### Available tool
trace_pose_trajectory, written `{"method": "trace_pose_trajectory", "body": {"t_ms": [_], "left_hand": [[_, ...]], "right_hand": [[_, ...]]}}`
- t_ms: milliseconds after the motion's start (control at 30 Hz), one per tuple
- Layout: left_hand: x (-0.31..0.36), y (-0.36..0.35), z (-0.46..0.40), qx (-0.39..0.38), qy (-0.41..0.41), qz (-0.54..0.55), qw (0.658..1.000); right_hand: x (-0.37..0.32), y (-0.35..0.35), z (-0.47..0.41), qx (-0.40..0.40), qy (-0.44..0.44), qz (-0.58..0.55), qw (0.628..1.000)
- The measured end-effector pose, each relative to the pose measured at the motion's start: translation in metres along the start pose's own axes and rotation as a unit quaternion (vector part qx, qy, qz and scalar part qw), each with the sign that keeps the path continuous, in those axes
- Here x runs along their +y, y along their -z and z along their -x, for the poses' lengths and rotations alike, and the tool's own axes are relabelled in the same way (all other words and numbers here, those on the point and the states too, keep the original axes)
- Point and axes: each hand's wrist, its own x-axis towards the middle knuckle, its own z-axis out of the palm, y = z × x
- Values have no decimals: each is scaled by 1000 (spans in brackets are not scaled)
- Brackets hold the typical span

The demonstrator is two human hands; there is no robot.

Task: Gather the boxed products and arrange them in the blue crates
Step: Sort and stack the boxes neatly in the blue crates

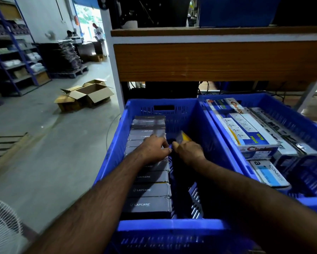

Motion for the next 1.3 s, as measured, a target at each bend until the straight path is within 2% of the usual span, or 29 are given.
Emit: {"method": "trace_pose_trajectory", "body": {"t_ms": [133,233,300,367,433,500,533,567,600,633,700,733,800,1067,1300], "left_hand": [[0,1,0,-7,7,3,1000],[3,6,2,0,7,18,1000],[6,10,4,19,18,32,999],[7,13,4,58,48,50,996],[11,21,6,137,61,97,984],[18,34,6,192,71,235,950],[22,43,7,185,90,347,915],[25,47,6,153,110,467,864],[28,49,6,130,116,555,814],[30,49,6,133,113,603,779],[27,45,0,175,94,591,782],[26,41,-2,192,85,575,790],[22,37,-6,192,73,583,786],[23,45,8,166,80,581,793],[23,46,11,150,64,589,792]], "right_hand": [[8,-4,-2,14,-68,-158,985],[13,17,2,34,-88,-209,973],[23,39,11,83,-101,-227,965],[36,57,23,174,-106,-250,947],[50,69,32,285,-85,-338,893],[60,84,38,333,-74,-502,795],[61,90,41,313,-69,-597,735],[61,93,45,271,-61,-672,686],[59,92,49,227,-50,-722,652],[57,88,53,192,-39,-753,628],[53,81,58,155,-25,-795,586],[53,79,59,150,-25,-804,575],[55,75,57,147,-24,-806,572],[52,71,55,140,-19,-793,593],[50,70,59,139,-13,-802,581]]}}
